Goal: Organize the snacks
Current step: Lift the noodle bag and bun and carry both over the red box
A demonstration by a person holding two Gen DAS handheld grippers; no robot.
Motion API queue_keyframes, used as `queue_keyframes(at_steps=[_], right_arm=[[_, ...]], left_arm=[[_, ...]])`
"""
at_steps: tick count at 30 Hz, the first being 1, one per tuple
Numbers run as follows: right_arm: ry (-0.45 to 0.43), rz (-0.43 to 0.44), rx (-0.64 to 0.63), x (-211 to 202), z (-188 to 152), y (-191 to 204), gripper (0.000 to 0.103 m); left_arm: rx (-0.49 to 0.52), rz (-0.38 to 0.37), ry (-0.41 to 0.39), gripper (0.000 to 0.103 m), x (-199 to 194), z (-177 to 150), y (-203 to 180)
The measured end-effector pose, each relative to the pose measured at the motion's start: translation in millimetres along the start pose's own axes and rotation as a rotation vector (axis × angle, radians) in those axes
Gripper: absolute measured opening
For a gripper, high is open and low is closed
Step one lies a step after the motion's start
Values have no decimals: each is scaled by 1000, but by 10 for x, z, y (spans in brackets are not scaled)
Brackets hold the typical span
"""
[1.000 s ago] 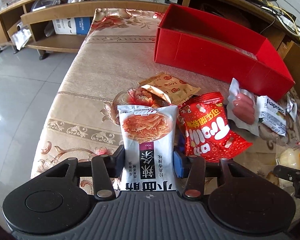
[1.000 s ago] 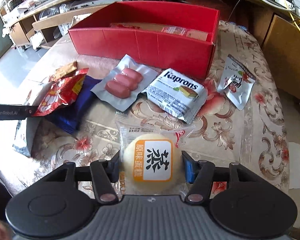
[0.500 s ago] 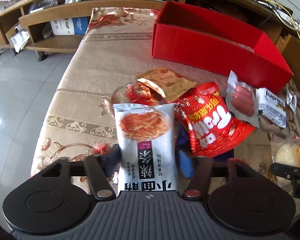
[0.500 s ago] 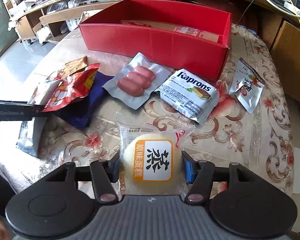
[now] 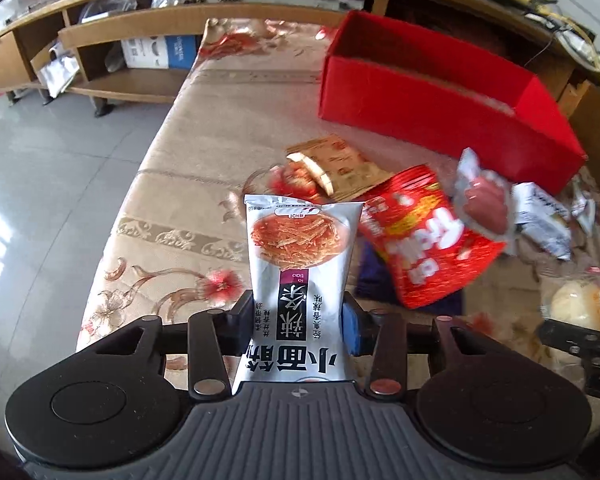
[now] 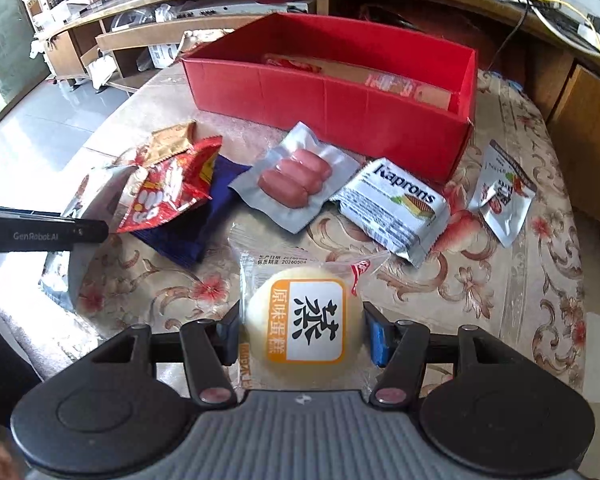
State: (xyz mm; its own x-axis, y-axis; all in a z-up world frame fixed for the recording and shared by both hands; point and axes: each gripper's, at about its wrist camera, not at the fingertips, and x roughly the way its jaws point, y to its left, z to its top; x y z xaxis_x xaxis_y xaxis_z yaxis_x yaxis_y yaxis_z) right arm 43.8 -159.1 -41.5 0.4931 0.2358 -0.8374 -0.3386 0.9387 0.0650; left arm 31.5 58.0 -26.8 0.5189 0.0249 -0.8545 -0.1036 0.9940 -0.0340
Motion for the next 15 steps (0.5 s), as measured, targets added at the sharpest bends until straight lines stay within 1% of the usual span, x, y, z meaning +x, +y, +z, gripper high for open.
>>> queue_keyframes(at_steps=[7, 11, 15], right_arm=[[-61, 11, 11, -167, 68, 44, 63], [-104, 10, 27, -283, 141, 42, 63], [-150, -3, 39, -412, 251, 28, 63]], left_arm=[[17, -63, -74, 50, -294, 62, -160], [63, -66, -115, 50, -376, 145, -339], [82, -75, -154, 50, -452, 261, -471]])
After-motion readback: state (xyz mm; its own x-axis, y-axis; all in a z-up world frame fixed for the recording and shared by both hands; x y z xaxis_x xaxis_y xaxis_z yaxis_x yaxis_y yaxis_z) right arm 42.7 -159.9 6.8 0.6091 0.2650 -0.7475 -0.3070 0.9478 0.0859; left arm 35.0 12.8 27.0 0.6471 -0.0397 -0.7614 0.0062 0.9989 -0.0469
